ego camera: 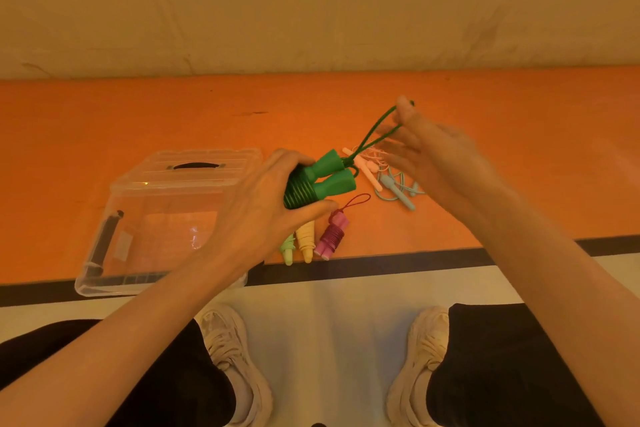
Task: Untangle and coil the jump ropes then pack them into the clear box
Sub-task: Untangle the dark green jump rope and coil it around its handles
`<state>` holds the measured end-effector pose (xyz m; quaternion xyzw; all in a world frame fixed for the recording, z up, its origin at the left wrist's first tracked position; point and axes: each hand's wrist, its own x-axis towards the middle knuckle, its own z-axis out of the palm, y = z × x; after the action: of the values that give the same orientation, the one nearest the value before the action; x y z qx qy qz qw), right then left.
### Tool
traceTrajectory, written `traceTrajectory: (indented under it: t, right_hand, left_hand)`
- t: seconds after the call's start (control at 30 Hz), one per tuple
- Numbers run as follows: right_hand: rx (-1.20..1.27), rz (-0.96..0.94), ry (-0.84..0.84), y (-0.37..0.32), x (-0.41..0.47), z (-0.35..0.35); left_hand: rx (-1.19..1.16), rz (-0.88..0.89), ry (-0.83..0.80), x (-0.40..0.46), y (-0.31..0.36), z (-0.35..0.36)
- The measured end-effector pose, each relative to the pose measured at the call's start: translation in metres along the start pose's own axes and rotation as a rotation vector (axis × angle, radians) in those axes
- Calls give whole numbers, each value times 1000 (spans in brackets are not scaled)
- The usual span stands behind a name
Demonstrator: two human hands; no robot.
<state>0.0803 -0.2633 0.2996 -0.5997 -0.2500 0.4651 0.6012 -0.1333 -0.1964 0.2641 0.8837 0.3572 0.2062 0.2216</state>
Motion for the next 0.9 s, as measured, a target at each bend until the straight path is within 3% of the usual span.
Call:
traceTrajectory:
  t: [0.1, 0.17, 0.27, 0.37, 0.43, 0.7, 0.9]
  right_hand:
    - [-13, 209, -179, 18, -4, 11]
    - [31, 253, -261, 29, -8, 21]
    - [48, 203, -184, 31, -12, 28]
    - [-126, 141, -121, 26, -6, 19]
    - [-204, 134, -133, 23, -2, 14]
    - [-279, 134, -227, 22, -4, 15]
    - [-206, 133, -143, 22, 9, 20]
  left_hand:
    - [-80, -54, 28, -2, 2, 3]
    - [-165, -57, 10, -2, 5, 5]
    - [-324, -61, -155, -3, 10, 5]
    - [-506, -135, -415, -1, 10, 1]
    - [-605, -168, -489, 1, 9, -3]
    - [-812, -261, -338, -2, 16, 3]
    - [-884, -327, -244, 2, 21, 8]
